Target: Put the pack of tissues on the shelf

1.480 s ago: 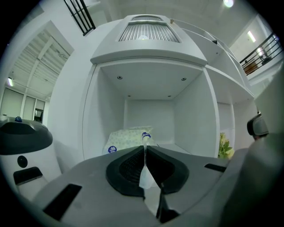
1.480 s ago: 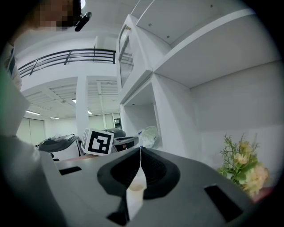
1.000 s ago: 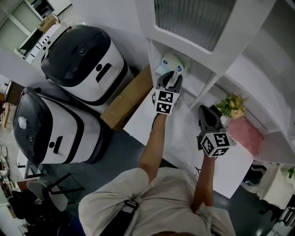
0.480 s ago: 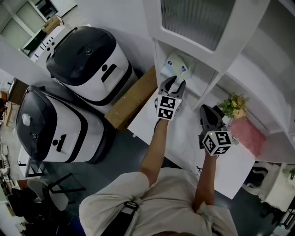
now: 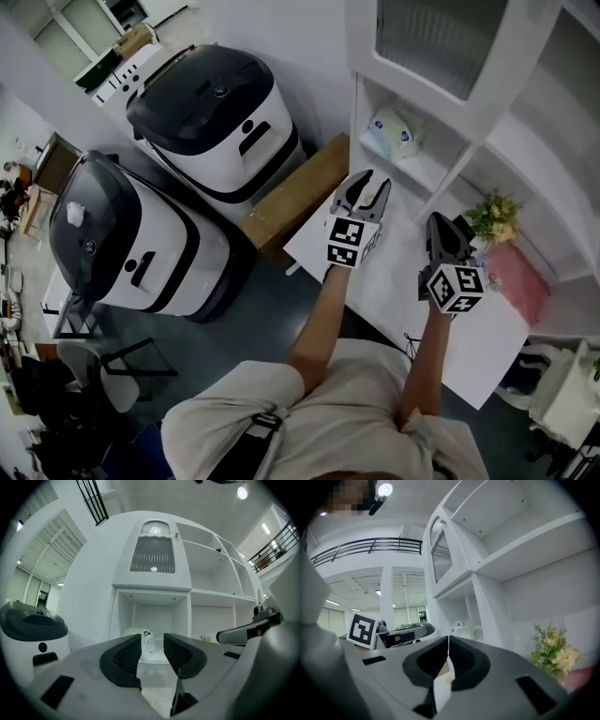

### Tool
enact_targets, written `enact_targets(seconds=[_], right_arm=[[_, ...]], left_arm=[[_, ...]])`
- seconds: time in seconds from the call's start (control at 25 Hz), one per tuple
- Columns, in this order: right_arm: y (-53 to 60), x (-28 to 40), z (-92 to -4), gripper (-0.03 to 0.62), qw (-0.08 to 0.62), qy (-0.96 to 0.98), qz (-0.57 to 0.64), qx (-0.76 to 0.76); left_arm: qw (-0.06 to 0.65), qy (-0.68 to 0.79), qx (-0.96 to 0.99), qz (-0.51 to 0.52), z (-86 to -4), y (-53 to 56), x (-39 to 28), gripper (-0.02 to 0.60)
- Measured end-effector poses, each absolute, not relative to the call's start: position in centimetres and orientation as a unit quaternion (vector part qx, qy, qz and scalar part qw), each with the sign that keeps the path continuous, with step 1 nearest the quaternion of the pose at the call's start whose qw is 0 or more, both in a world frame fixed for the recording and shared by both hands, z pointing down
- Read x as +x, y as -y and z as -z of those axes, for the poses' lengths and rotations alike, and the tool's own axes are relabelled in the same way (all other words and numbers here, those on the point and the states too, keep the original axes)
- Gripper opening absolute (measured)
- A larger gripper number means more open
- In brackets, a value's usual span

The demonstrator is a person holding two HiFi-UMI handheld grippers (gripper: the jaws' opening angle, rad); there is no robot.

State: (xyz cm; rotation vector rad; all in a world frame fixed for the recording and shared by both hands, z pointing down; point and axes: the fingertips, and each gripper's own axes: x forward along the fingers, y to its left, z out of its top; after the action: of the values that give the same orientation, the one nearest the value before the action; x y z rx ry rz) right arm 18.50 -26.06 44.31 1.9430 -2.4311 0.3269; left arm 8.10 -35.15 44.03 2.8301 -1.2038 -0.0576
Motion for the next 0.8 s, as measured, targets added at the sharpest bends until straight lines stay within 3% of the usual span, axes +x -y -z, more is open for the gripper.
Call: enact_targets(seconds=[0.24,0.48,0.8], right_arm=[[24.7,17.2,-43.7,0.069,-0.008,0.773,-0.094,0.627],[23.4,15.7,-43.2,0.069,-0.019,0.775,-0.090,0.625],[21.9,15.2,-43.5,0.069,-0.034,0.771,-0.097,0.629]], left_arm=[[0.041,0.386,0.921,0.024,-43.8,31.3,5.8,0.135],[0.027,0.399,0.916,0.017,-43.5,29.7,3.6,0.047],[0.019,0.383,0.923,0.024,-43.1,26.9,2.6,0.011]])
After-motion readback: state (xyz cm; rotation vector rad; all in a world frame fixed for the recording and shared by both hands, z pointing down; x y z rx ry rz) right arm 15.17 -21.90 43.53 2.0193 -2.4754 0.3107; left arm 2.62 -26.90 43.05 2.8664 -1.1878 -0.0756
